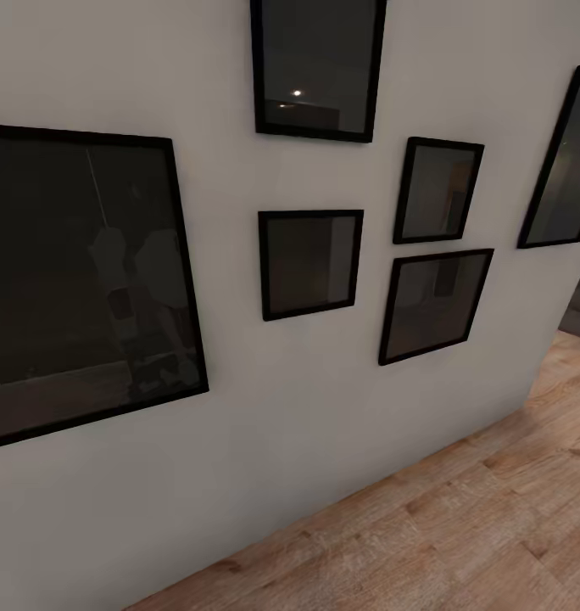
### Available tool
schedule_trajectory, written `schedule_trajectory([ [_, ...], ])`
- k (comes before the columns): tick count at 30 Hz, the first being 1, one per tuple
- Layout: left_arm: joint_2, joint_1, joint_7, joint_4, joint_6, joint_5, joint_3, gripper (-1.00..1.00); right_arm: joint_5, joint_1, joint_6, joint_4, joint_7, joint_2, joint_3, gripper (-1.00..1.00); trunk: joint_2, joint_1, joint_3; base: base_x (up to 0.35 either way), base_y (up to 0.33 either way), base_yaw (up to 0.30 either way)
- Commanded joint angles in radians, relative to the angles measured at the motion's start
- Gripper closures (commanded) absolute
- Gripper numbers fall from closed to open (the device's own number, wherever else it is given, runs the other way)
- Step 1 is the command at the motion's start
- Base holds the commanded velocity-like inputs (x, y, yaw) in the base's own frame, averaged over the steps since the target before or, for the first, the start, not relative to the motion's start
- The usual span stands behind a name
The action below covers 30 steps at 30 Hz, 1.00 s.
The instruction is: Pick up the two gym shoes and the two sandals from the corridor floor and place them onto the hallstand (shoe rack) in the corridor, making sure they are on the rack and not on the floor. Arrange them so the two gym shoes are next to each other and the two sandals are next to each other.
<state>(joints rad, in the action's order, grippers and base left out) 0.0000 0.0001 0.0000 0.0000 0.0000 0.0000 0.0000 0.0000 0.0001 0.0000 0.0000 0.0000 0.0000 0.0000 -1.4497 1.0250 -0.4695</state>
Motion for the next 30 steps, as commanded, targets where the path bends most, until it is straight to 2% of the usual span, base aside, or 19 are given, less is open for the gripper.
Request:
schedule_trajectory([
  [1, -0.004, -0.001, -0.002, -0.006, -0.006, -0.002, -0.001, -1.00, 0.000, -0.001, -0.006, -0.006, -0.006, 0.006, -0.001, -1.00, 0.000, 0.000, 0.000, 0.000, 0.000, 0.000],
  [5, -0.003, -0.001, -0.002, -0.008, -0.026, -0.002, 0.000, -1.00, 0.000, -0.002, -0.012, -0.028, -0.005, 0.028, 0.000, -1.00, 0.000, 0.000, 0.000, 0.000, 0.000, 0.000],
  [9, -0.003, -0.001, -0.002, -0.008, -0.011, 0.000, 0.002, -1.00, 0.000, -0.004, -0.008, -0.031, -0.004, 0.027, 0.001, -1.00, 0.000, 0.000, 0.000, 0.000, 0.000, 0.000],
  [20, -0.003, -0.002, -0.002, -0.017, -0.010, -0.002, 0.002, -1.00, 0.000, -0.005, -0.069, -0.049, -0.005, 0.023, 0.000, -1.00, 0.000, 0.000, 0.000, 0.000, 0.000, 0.000],
  [23, -0.001, -0.001, -0.002, -0.034, -0.026, -0.003, 0.002, -1.00, 0.000, -0.005, -0.086, -0.066, -0.006, 0.017, 0.000, -1.00, 0.000, 0.000, 0.000, 0.000, 0.000, 0.000],
  [30, 0.023, -0.009, 0.000, -0.074, -0.066, -0.003, 0.002, -1.00, -0.001, -0.005, -0.125, -0.106, -0.006, -0.023, -0.005, -1.00, 0.000, 0.000, 0.000, 0.000, 0.000, 0.000],
])
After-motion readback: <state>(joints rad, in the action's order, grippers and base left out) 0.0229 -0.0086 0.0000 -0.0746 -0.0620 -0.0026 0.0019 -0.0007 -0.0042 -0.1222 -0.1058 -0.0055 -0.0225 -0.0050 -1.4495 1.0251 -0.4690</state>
